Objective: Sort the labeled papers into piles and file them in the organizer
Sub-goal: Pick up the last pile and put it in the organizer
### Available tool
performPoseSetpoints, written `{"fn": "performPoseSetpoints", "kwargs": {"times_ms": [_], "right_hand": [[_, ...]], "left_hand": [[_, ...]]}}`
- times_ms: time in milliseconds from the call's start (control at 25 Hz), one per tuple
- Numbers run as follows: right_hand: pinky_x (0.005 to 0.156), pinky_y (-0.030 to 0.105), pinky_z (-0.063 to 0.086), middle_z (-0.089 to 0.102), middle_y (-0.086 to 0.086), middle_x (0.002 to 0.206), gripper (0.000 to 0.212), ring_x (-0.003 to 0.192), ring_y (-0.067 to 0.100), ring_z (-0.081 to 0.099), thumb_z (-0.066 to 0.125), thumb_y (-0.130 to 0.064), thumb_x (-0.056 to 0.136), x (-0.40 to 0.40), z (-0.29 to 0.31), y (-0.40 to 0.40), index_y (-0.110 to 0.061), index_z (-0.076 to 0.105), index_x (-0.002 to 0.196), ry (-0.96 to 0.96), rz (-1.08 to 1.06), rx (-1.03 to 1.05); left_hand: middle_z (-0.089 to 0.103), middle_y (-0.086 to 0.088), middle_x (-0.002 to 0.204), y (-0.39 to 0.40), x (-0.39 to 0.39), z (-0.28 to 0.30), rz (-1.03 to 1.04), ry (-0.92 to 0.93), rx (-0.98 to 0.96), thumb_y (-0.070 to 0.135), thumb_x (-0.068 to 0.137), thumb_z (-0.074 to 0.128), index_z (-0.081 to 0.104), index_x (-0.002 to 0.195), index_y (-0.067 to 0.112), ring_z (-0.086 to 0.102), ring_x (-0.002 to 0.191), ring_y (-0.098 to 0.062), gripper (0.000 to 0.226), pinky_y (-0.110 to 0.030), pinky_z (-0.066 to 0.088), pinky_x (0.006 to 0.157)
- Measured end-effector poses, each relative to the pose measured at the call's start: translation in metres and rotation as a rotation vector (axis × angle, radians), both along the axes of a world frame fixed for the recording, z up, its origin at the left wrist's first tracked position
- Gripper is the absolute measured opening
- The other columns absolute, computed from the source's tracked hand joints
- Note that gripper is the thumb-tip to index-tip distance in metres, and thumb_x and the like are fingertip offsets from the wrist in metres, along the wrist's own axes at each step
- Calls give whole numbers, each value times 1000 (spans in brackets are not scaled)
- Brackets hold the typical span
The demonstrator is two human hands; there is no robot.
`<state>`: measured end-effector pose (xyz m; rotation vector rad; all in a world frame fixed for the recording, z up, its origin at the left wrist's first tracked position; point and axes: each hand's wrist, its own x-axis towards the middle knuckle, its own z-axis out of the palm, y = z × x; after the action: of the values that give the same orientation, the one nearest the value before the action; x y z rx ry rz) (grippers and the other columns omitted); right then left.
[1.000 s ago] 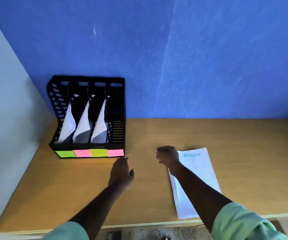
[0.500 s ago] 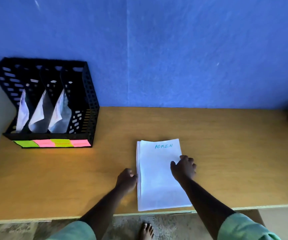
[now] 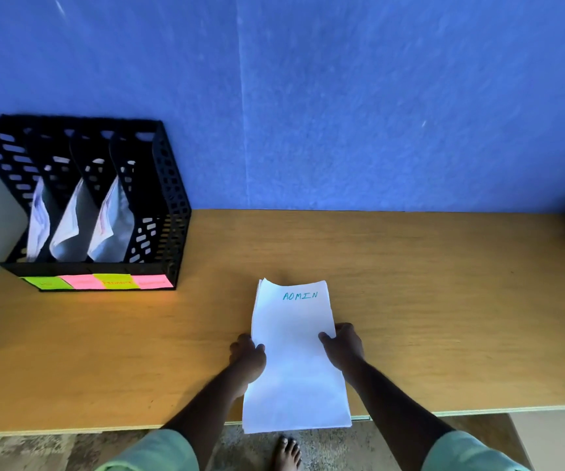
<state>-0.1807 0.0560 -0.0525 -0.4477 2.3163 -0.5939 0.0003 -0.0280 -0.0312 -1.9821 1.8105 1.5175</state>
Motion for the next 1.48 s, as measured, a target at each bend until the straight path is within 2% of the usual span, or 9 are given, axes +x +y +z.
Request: {"fn": "performPoseSetpoints", "kwargs": {"times_ms": [200,280,440,640,800,1000,1240,1360,1480], "right_hand": [[73,31,55,69,-5,102,22,88,17,65,59,-22,95,23,13,-17,-20,65,116,-104,6,-189],[75,35,57,68,-3,104,19,88,16,64,54,-16,97,37,27,-32,-21,59,114,-70,29,-302],[80,36,57,66,-8,101,29,91,18,66,50,-5,95,74,61,-64,-19,54,121,128,75,-578],[74,6,48,65,-32,107,32,98,-7,63,54,-16,95,105,85,-75,-30,51,123,213,35,-890],[80,3,45,64,-32,114,46,105,-7,63,61,2,92,122,75,-71,-30,53,125,127,-18,-910],[72,4,45,69,-27,103,59,97,-3,65,54,7,88,129,74,-77,-50,59,103,141,-42,-856],[83,29,55,67,-27,104,49,99,-8,63,69,-8,91,112,94,-83,-46,52,116,51,-104,-884],[94,29,50,61,-15,125,72,112,0,60,80,-8,81,83,117,-88,-26,43,140,274,-53,-868],[103,26,42,61,-16,132,74,124,2,52,83,-17,77,63,136,-98,-30,47,141,540,335,-698]], "left_hand": [[40,3,83,-14,17,8,48,126,-77,5,101,39,29,114,18,48,85,-18,21,-23,48,72],[44,-1,88,-19,18,17,93,206,-163,0,99,38,29,113,11,47,72,-12,20,-18,43,56],[60,-6,102,-35,28,38,110,408,-550,4,100,38,28,118,17,59,80,-2,25,-14,43,62],[56,-1,120,-60,56,49,77,676,-874,36,101,34,29,130,21,62,104,-5,33,-9,48,77],[54,-8,122,-71,80,38,47,625,-886,28,103,34,28,127,31,58,108,-18,24,-21,47,87],[52,-5,115,-80,77,33,55,523,-835,4,101,38,24,120,35,55,102,-16,38,2,36,79],[57,1,95,-101,77,50,43,459,-779,-3,97,41,42,114,13,61,87,-19,24,-7,42,65],[58,-5,92,-120,89,74,-168,325,-910,-18,81,41,45,110,14,56,83,-21,43,-30,47,71],[54,-13,91,-130,95,95,-419,164,-1009,-23,65,38,46,110,10,52,88,-29,56,-41,49,75]]}}
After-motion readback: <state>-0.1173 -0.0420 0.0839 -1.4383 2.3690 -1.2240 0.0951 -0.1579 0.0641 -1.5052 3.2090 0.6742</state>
